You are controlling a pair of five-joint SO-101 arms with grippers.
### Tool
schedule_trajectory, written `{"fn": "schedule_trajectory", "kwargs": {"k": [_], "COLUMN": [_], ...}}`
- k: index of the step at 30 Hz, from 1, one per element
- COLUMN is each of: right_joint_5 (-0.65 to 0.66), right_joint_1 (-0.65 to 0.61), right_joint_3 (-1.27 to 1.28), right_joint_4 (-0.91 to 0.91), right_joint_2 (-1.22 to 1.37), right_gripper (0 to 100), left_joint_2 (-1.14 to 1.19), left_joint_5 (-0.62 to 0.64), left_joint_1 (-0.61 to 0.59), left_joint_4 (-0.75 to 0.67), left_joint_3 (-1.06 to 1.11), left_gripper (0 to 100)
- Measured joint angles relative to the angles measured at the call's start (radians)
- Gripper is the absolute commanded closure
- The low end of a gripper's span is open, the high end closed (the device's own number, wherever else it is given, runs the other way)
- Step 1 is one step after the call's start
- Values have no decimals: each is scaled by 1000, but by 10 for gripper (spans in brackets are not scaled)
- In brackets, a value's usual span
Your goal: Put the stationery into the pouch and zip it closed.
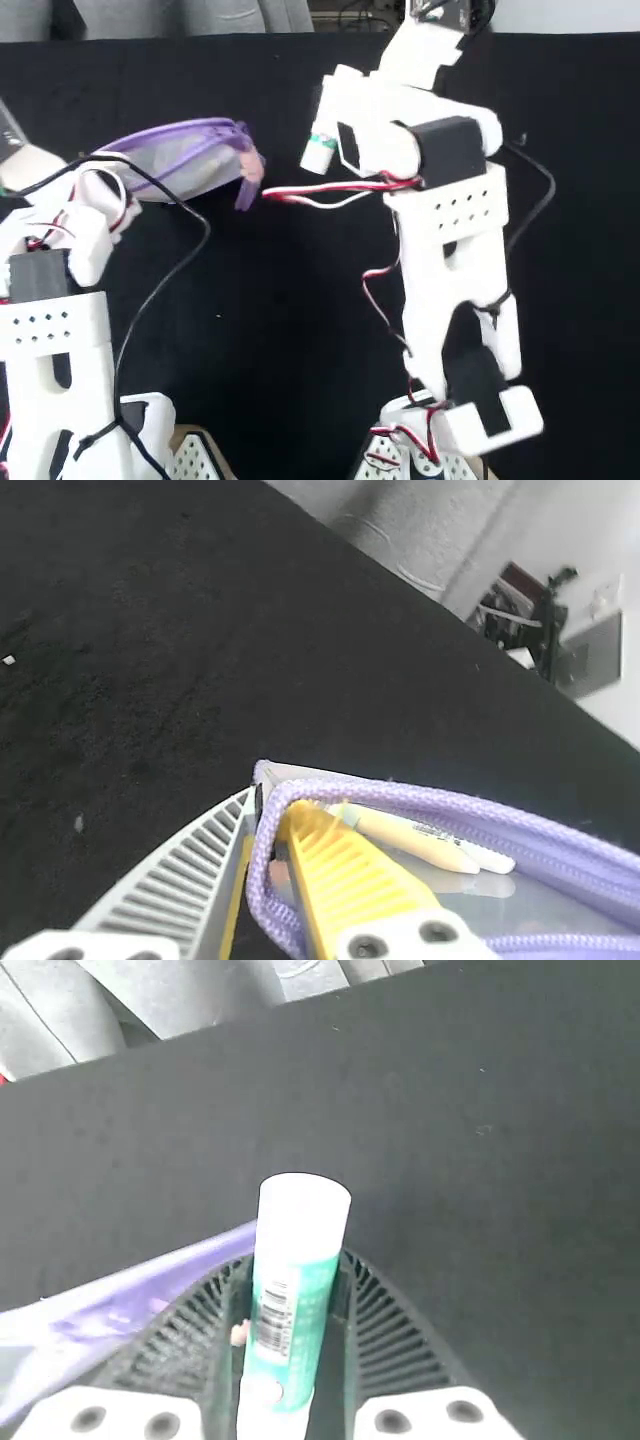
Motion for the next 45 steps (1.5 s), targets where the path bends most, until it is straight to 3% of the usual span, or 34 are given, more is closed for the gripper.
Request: {"fn": "schedule_trajectory", "kwargs": {"k": [9, 22, 30, 40, 45], "right_joint_5": [80, 95, 201, 213, 281], "right_joint_1": [-80, -114, -272, -279, -285], "right_joint_3": [370, 982, 1146, 1430, 1455], "right_joint_4": [-302, -924, -1261, -1674, -1789], "right_joint_2": [-249, -632, -657, -657, -608], "right_gripper": [987, 987, 987, 987, 987], "left_joint_2": [0, 2, 2, 5, 5], "left_joint_5": [-17, -17, -18, -18, -18], "left_joint_1": [74, 126, 158, 135, 135], "left_joint_4": [8, 44, 44, 46, 46], "left_joint_3": [-15, -41, -41, -41, -41], "left_gripper": [971, 971, 971, 971, 971]}}
